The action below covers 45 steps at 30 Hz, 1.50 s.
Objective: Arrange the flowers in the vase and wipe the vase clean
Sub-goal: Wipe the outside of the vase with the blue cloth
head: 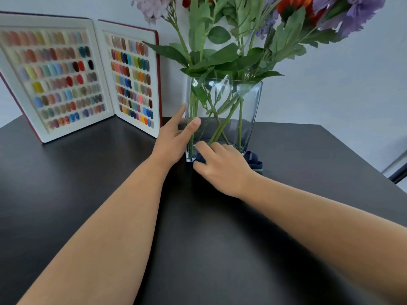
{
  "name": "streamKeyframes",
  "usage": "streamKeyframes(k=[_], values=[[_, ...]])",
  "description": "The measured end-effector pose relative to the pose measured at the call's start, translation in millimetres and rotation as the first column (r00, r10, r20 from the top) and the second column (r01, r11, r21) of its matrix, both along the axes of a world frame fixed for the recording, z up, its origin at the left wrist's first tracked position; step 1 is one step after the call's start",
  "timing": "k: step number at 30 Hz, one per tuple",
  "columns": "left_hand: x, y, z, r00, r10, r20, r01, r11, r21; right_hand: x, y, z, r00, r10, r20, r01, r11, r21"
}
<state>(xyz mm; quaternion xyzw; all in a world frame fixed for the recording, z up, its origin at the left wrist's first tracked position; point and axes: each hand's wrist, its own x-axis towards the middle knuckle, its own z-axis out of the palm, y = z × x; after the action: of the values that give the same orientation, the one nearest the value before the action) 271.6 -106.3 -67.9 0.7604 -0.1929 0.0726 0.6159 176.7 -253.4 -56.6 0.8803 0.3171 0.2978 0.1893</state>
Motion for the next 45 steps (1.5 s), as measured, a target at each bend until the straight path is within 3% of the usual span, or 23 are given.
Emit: streamKeyframes(k=[6,17,28,31,34,38,42,45], values=[[3,1,-3,1.000,0.010,0.029,-0.011,1.000,0.028,8,7,-2,0.996,0.091,-0.002,-0.091,0.994,-0.055],[-1,2,-1,0.999,-0.042,0.002,0.042,0.999,-0.016,-15,-35,5,0.991,-0.130,-0.037,0.121,0.975,-0.186],[0,1,-2,0.999,-0.034,-0.015,0.034,0.999,-0.009,-33,-86,6,0.958,-0.288,0.003,0.283,0.940,-0.189],[-1,1,-1,0.999,-0.042,-0.014,0.042,0.999,-0.020,-37,-96,5,0.951,-0.308,-0.030,0.302,0.946,-0.117],[-2,1,-1,0.999,-0.050,-0.004,0.050,0.999,-0.012,-42,-102,11,0.963,-0.264,-0.051,0.268,0.959,0.094],[0,3,-3,0.998,-0.067,-0.017,0.066,0.997,-0.040,-41,-91,47,0.989,-0.101,0.107,0.052,0.920,0.388],[0,4,-5,0.993,-0.117,-0.012,0.117,0.993,-0.024,-16,-65,88,0.966,0.006,0.260,-0.135,0.866,0.481],[2,3,-7,0.983,-0.172,0.058,0.170,0.985,0.043,10,-41,96,0.976,-0.025,0.214,-0.092,0.848,0.522]])
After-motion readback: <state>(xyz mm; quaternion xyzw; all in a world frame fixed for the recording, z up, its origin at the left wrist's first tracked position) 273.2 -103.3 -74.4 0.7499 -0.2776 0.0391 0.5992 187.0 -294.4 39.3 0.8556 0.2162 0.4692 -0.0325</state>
